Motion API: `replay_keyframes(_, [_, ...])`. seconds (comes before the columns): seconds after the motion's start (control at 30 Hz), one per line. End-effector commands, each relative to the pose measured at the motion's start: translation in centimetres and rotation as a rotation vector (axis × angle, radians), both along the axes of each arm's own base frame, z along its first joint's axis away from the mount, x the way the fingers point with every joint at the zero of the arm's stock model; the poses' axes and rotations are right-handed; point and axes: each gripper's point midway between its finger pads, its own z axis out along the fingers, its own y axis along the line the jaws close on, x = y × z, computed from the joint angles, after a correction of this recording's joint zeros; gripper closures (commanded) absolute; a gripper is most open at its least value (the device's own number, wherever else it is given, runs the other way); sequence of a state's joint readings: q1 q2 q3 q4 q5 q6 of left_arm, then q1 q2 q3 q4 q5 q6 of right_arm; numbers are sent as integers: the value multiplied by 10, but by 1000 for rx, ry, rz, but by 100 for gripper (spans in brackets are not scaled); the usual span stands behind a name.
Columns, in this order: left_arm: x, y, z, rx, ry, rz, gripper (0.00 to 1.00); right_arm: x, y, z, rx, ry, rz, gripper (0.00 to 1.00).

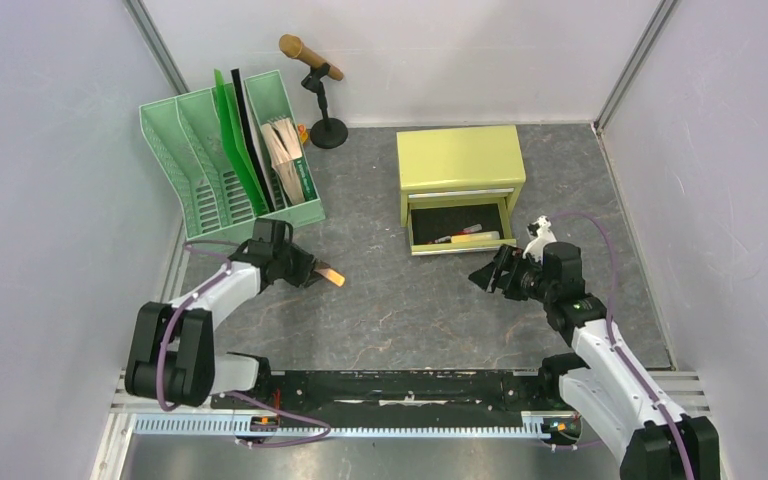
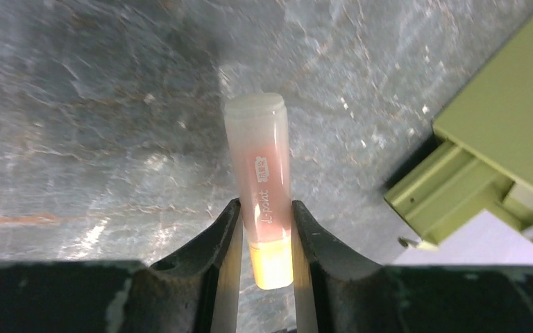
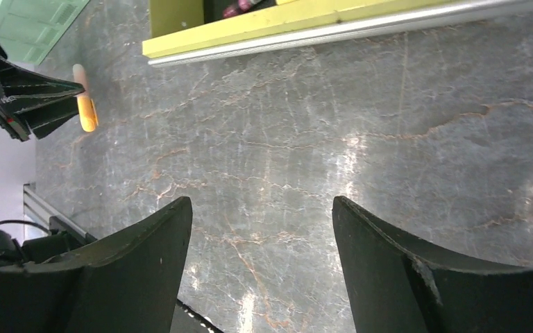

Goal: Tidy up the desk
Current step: Pick up the stationery from the center of the board.

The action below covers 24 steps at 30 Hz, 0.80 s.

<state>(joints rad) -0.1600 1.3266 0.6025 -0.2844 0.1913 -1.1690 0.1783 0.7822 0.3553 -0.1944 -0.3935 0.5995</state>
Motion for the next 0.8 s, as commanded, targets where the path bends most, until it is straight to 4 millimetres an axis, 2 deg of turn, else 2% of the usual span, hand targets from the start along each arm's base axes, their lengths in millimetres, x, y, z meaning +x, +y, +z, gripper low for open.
replay_keyframes(0.0, [3,-27,32,-140,-182,-126,98,9,17,29,54,-100,88,22])
replay_keyframes(0.17, [-10,-35,38,-164,-246,-148,98,-3,37,16,70,-38,169,24])
replay_keyframes(0.33, [-23,-49,36,-162,-246,-201,98,-12,71,21,85,-39,261,26])
replay_keyframes(0.57, [-40,-92,33,-146,-245,-298,98,-24,122,38,117,-63,394,27])
replay_keyframes(0.77, [-45,-136,46,-179,-284,-377,98,-45,162,31,114,-1,518,27])
